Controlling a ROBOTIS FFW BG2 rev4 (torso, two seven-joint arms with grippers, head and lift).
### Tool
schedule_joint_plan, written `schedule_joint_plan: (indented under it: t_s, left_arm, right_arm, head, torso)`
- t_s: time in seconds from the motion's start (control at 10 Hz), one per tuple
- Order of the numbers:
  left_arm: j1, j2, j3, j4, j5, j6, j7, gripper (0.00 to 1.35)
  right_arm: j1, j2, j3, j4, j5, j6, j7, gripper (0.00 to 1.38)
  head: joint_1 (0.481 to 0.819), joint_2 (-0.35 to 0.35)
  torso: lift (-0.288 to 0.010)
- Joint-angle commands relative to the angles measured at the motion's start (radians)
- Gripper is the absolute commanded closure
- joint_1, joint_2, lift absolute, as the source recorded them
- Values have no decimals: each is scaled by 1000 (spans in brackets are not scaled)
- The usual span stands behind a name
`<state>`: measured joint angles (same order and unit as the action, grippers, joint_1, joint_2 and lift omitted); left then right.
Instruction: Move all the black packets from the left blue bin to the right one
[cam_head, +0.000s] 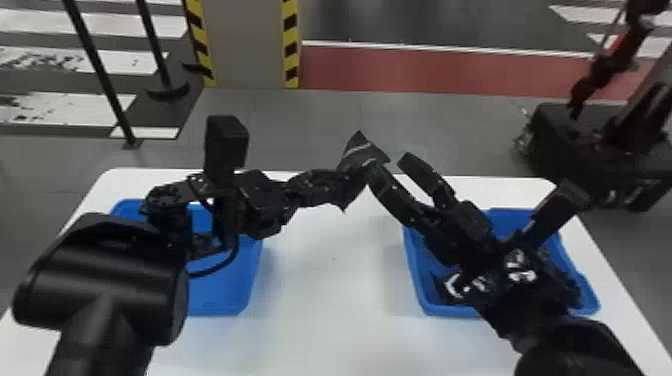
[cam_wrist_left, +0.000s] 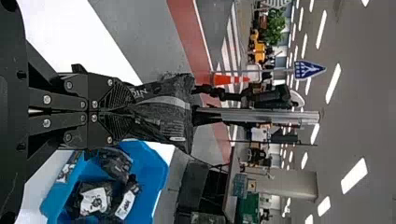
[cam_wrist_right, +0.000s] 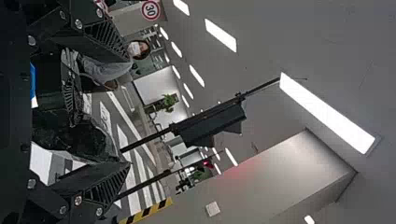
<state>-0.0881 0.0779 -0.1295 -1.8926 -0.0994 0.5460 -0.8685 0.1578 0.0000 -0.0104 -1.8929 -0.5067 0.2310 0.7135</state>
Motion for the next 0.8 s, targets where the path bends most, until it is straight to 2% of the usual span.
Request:
schedule_joint_plan:
  t_s: [0.0, 0.3, 0.4, 0.5, 0.6, 0.7]
  left_arm:
    - [-8, 0, -13, 4, 21, -9, -3, 1208]
    - [-25, 3, -44, 6, 33, 16, -9, 1208]
    - [-25, 5, -45, 9, 38, 26, -10, 1208]
    - [-25, 5, -47, 14, 38, 36, -10, 1208]
    - [-25, 5, -45, 16, 40, 28, -10, 1208]
    - [-22, 3, -42, 16, 38, 21, -10, 1208]
  right_arm:
    - [-33, 0, 3, 48, 8, 2, -2, 248]
    - [-143, -15, 0, 198, 39, -22, -5, 254]
    - [-168, -17, 0, 223, 43, -42, -6, 443]
    - [-182, -18, 0, 247, 43, -79, -11, 1081]
    - [-170, -18, 0, 228, 45, -91, -28, 1268]
    - [-168, -23, 1, 228, 46, -89, -22, 1288]
  head:
    - [683, -50]
    - [680, -69]
    - [677, -77]
    - [672, -82]
    - [670, -84]
    - [665, -91]
  torso:
    - [-110]
    - [-110]
    - [-110]
    - [-110]
    - [-110]
    - [-110]
